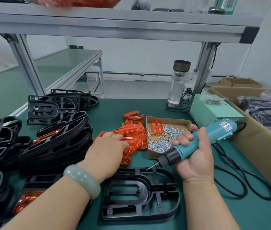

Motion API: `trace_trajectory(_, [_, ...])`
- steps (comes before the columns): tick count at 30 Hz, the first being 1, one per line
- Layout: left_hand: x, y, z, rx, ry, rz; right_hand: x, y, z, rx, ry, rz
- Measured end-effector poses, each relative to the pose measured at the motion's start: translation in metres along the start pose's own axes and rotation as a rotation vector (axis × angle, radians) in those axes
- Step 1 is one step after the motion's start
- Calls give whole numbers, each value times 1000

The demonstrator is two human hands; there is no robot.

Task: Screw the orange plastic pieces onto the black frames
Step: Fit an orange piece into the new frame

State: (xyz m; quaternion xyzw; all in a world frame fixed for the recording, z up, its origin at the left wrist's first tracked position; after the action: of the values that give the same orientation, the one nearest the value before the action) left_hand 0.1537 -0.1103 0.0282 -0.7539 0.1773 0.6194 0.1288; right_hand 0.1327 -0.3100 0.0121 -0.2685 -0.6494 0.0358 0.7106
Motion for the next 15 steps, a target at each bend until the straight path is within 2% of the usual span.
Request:
trace_trajectory(2, [2,1,-4,-28,-89,-41,0,1,0,2,5,10])
trace_trajectory(4, [4,0,-6,-85,-90,-2,-1,1,0,0,7,15])
trace_trajectory(6, [4,0,-7,-133,-49,23,-1,1,0,0,3,13])
trace_trajectory(9, [-1,-2,-4,-178,99,76,-1,1,0,3,-3,2])
trace_trajectory(13, [-8,-3,6,-291,284,549,-1,1,-1,8,3,-3])
trace_trajectory(15, [-8,0,12,-423,295,952,-1,1,-1,8,7,-4])
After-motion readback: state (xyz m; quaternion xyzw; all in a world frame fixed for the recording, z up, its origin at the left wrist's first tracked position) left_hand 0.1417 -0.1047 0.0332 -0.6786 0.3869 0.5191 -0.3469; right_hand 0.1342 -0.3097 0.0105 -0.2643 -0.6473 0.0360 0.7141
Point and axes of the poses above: each hand's wrist, its own z-axis away from the middle knuckle, its own x-axis out of the palm, y = z × x, the point moved 2 cm from there along -z, towards the middle knuckle, and after that the axes turned 5 degrees about y, right-handed, at the moved point
